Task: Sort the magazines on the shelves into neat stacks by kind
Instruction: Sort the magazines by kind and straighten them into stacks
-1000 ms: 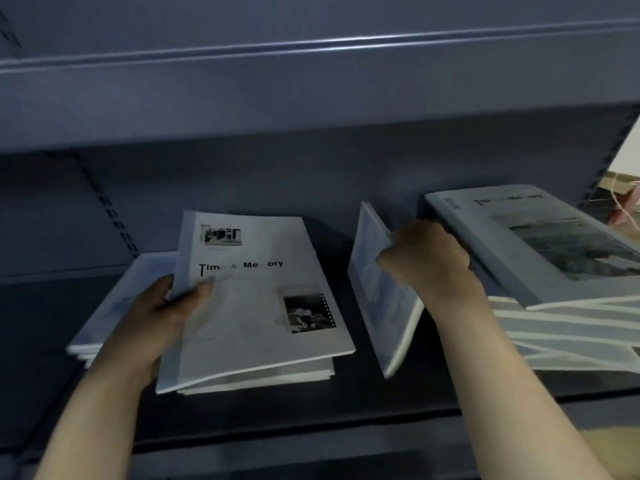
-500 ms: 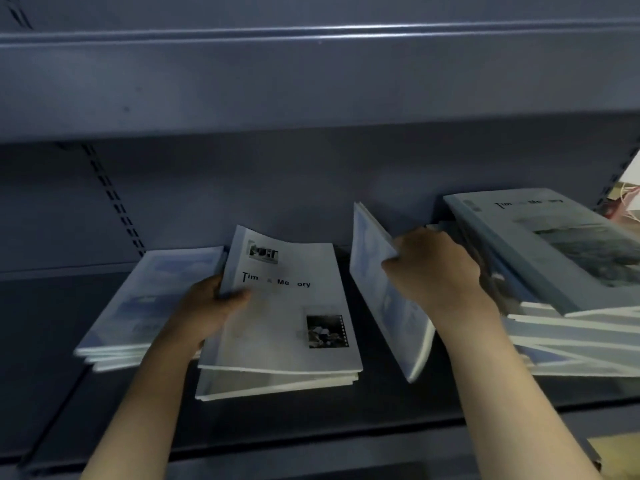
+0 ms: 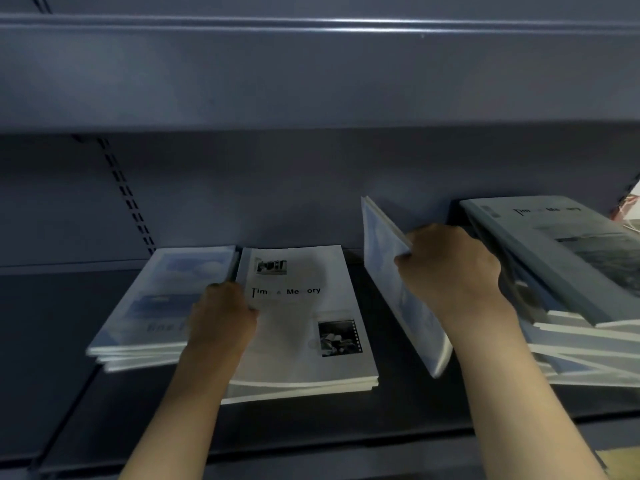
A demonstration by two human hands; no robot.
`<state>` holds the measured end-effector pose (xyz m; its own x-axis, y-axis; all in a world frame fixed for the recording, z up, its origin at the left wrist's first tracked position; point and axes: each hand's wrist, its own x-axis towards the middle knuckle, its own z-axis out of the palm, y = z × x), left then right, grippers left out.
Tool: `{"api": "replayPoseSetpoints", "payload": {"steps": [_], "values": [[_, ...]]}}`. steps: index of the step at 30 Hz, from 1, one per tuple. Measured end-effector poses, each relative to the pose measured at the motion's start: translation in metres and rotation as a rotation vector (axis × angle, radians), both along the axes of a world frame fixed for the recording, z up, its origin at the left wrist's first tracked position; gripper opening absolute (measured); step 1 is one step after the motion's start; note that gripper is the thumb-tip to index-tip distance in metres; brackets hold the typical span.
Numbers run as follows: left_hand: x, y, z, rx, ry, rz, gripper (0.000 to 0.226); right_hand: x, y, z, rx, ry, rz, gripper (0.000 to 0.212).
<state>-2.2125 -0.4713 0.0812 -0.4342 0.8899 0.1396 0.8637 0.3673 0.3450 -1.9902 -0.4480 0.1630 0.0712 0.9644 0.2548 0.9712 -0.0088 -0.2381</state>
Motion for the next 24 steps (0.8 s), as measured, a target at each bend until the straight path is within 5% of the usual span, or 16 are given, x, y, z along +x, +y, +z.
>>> {"api": "replayPoseSetpoints", "payload": {"steps": [4, 9, 12, 24], "values": [[-0.007, -0.008, 0.019, 0.006, 0.140, 0.033, 0.037, -0.008, -0.002, 0.012, 0.070, 0.039, 0.013, 0.029], [-0.021, -0.025, 0.035, 0.071, -0.007, 0.025, 0.044, -0.035, -0.013, 0.027, 0.101, 0.066, 0.162, 0.025], [-0.032, -0.042, 0.032, 0.154, -0.086, 0.007, 0.025, -0.058, -0.020, 0.034, 0.090, 0.106, 0.289, 0.029], [-0.105, -0.110, 0.024, 0.430, -0.233, 0.272, 0.023, -0.185, -0.011, -0.010, -0.182, 0.503, 0.686, 0.034]]}}
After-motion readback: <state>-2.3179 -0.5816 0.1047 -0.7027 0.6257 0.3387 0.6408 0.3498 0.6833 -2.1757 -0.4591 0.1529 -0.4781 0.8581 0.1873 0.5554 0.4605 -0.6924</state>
